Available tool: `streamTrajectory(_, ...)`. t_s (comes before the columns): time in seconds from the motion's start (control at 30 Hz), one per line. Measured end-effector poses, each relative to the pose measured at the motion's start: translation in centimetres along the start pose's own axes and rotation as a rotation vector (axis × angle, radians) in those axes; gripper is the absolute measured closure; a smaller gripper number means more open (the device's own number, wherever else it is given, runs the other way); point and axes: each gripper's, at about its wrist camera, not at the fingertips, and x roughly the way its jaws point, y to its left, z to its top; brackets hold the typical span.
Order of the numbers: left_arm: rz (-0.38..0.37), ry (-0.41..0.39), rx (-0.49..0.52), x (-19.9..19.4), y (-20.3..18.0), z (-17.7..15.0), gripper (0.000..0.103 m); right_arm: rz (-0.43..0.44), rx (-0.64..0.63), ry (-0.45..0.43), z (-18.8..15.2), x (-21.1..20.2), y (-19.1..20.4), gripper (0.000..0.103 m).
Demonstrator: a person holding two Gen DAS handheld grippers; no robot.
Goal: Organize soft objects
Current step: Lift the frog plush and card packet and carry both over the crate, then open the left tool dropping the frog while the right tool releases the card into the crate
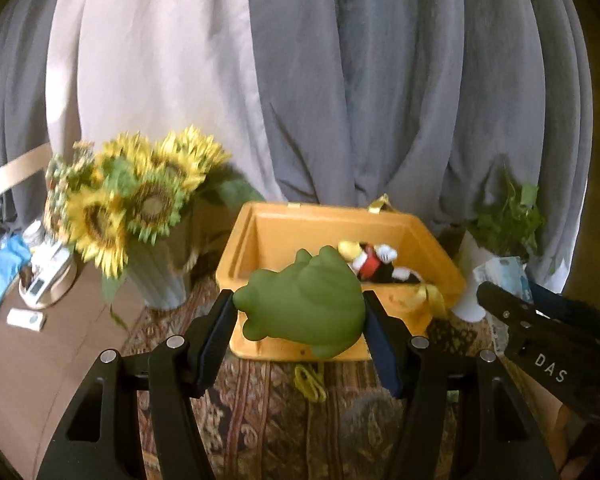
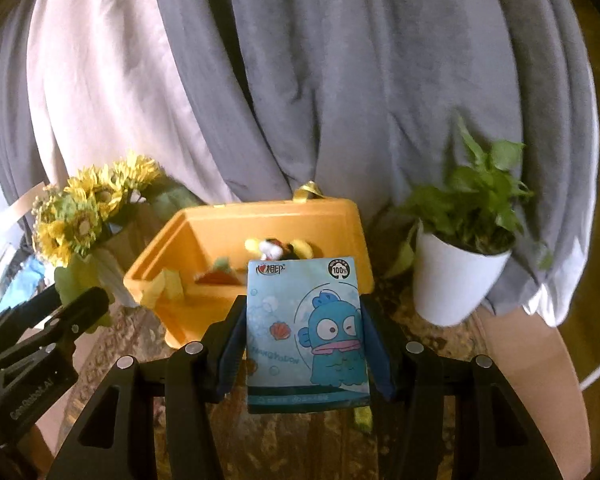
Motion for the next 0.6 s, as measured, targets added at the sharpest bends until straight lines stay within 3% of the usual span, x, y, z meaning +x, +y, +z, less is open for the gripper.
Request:
streamTrajectory(0.3,0.003,-0.024,0.048,3.2,0.4,4.5,0.041,0.042,-0.036,0.009,4.9,3.7,1.1,0.049)
streamTrajectory(0.6,-0.001,0.017,0.103,8.3,0.3,7.9,0.041,0.074,-0.086,0.075,8.7,9.0,1.7,0.049)
